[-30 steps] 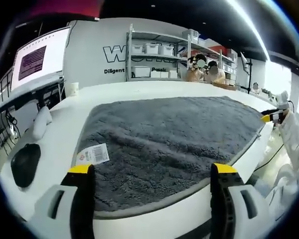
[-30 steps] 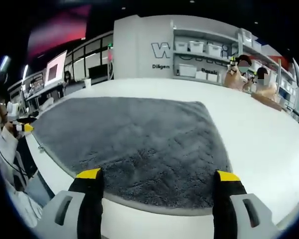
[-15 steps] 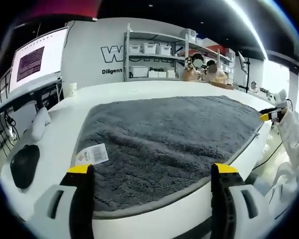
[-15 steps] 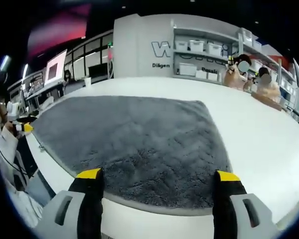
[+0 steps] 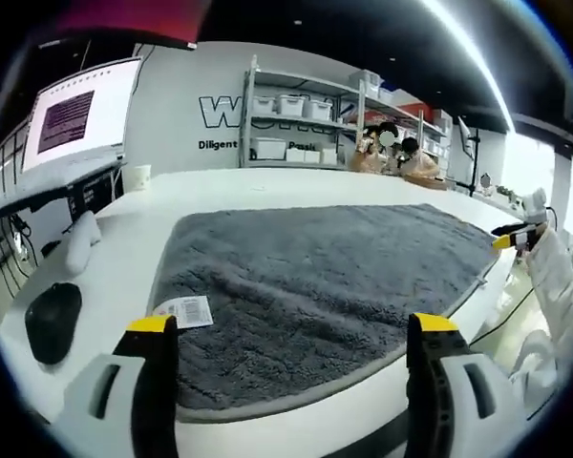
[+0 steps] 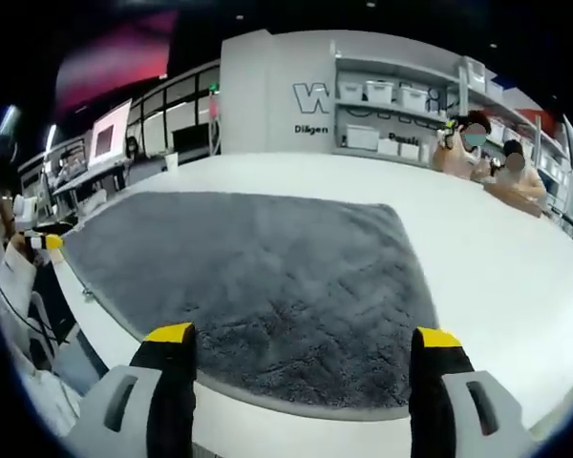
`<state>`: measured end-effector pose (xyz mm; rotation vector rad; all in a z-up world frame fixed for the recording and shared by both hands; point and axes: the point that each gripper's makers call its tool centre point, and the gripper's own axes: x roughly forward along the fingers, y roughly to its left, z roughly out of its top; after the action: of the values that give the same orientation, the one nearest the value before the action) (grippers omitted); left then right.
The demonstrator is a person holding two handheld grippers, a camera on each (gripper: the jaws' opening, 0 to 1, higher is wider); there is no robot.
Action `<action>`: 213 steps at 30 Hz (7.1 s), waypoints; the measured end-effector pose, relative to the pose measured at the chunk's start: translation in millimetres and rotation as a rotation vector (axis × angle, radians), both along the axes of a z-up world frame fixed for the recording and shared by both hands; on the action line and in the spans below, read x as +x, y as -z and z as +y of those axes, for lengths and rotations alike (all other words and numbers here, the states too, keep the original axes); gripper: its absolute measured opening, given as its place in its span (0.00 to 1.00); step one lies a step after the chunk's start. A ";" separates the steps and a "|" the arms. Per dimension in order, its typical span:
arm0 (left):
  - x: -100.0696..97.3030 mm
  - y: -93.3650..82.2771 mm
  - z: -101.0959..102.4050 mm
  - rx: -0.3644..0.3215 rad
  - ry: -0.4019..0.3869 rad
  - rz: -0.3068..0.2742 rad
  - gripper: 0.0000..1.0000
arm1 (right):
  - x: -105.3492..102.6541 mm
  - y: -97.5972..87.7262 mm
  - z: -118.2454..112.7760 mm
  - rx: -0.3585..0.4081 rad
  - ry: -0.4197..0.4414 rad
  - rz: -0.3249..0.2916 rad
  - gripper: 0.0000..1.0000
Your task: Open the folded towel by lifting each exposed corner and separating the folded layers until the towel lies flat within the target outline without major curled edges
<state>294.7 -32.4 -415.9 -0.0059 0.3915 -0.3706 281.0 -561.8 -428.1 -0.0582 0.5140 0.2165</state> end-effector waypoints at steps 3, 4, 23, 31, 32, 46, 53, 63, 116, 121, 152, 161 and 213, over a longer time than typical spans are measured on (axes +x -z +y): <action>0.0 -9.0 -1.6 -0.011 -0.002 -0.019 0.99 | -0.3 -3.7 1.7 0.000 -0.004 -0.004 0.93; -0.1 -10.8 -1.9 -0.012 -0.002 -0.022 0.99 | -0.6 -5.2 2.5 -0.003 -0.006 -0.003 0.94; -3.8 -34.1 7.1 -0.020 -0.036 -0.064 0.99 | -11.2 -28.3 5.5 -0.046 -0.008 -0.024 0.99; -6.3 -37.4 10.1 -0.030 -0.047 -0.057 0.99 | -16.8 -35.9 9.6 -0.039 -0.019 -0.035 0.99; -7.3 -38.8 9.9 -0.030 -0.046 -0.060 0.99 | -17.3 -36.3 10.1 -0.038 -0.021 -0.035 0.99; -18.2 -67.0 8.9 -0.003 -0.053 -0.153 0.99 | -28.6 -47.1 22.7 -0.053 -0.052 -0.031 0.99; -19.6 -65.0 9.6 -0.019 -0.055 -0.144 0.99 | -28.6 -50.9 24.4 -0.051 -0.055 -0.039 0.99; -21.1 -61.7 14.4 -0.045 -0.063 -0.135 0.99 | -30.5 -48.5 27.4 -0.058 -0.061 -0.026 0.99; 19.4 -34.4 -4.8 -0.086 -0.093 -0.129 0.99 | 11.2 -21.7 53.5 -0.047 -0.087 -0.025 0.99; 23.7 -13.8 -18.9 -0.037 -0.074 -0.091 0.99 | 16.9 -11.6 59.0 -0.025 -0.095 -0.008 0.99; 29.9 23.6 -12.4 0.072 -0.129 -0.024 0.97 | 18.3 21.8 58.8 -0.022 -0.053 0.084 0.99; 28.5 23.8 -10.7 0.078 -0.106 -0.015 0.96 | 15.8 21.6 60.3 -0.025 -0.077 0.090 0.99; 21.3 23.2 -1.9 0.071 -0.049 -0.013 0.90 | 1.0 20.6 57.9 -0.009 -0.112 0.035 0.99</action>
<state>316.0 -34.3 -439.0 0.0563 0.3911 -0.3077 282.0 -503.9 -448.6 -0.0923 0.5472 0.3256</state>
